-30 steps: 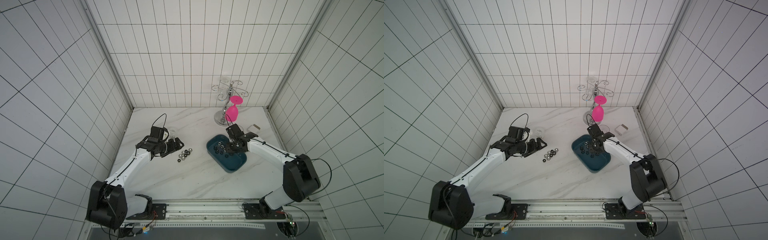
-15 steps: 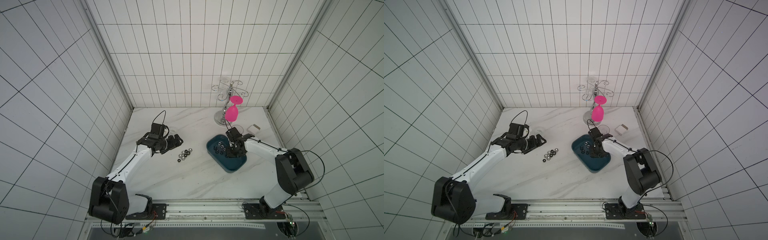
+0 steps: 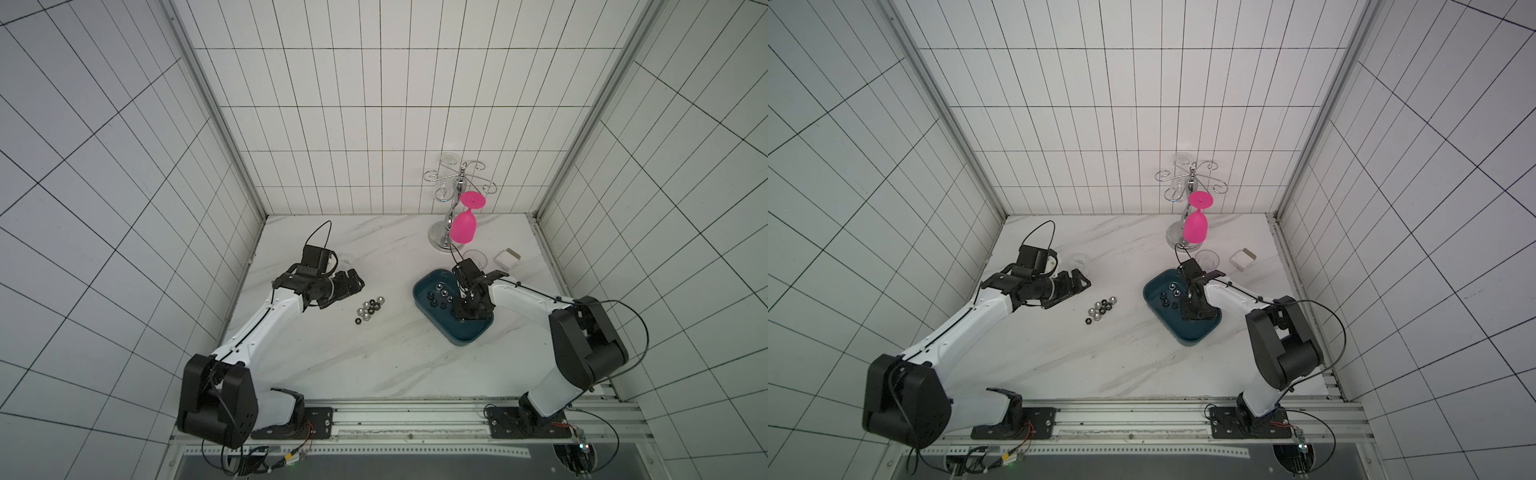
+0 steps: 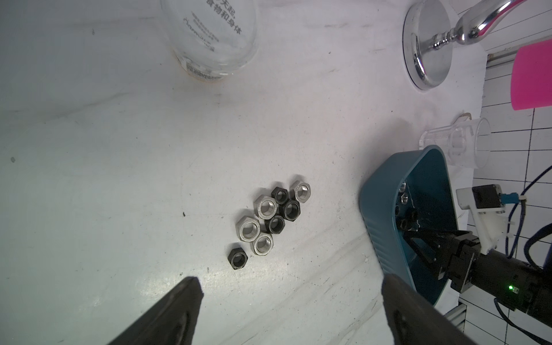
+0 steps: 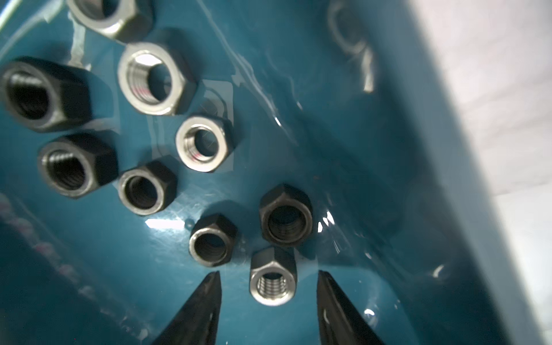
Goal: Put the nuts on the desktop into the storage box
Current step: Place the nut in the storage box, then pick up the nut from the center of the board.
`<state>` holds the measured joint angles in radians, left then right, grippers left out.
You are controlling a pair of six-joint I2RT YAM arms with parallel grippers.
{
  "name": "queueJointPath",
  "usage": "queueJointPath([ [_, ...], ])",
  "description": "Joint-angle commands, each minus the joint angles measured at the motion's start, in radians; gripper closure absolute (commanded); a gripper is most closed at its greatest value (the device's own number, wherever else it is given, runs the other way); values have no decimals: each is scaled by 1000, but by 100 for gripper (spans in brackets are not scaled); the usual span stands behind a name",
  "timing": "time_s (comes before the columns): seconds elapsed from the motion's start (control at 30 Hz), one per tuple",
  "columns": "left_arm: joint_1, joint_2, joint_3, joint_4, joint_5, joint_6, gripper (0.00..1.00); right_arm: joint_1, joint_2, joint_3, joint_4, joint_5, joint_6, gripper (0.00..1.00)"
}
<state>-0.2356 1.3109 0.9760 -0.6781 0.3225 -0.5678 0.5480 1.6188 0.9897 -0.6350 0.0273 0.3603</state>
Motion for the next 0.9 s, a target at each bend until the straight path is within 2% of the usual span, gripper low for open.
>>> queueJointPath([
  [0.0,26,-33,20,-33,-44,9,2,43,-96,81,-20,17,-31,45],
  [0.2,132,-79,-40,-40,-18,-20,2,234,-88,223,-17,18,-83,44],
  [0.4,199,-104,-53,-60,-15,-3,2,371,72,319,46,-32,-75,44],
  [0.57,208,-78,-47,-54,14,-5,2,405,269,464,28,-47,-70,44],
  [0.7,209,-68,-36,-50,27,3,2,402,404,570,12,-3,-94,46],
  [0.87,211,-64,-33,-55,25,15,2,402,519,680,-55,19,-141,47],
])
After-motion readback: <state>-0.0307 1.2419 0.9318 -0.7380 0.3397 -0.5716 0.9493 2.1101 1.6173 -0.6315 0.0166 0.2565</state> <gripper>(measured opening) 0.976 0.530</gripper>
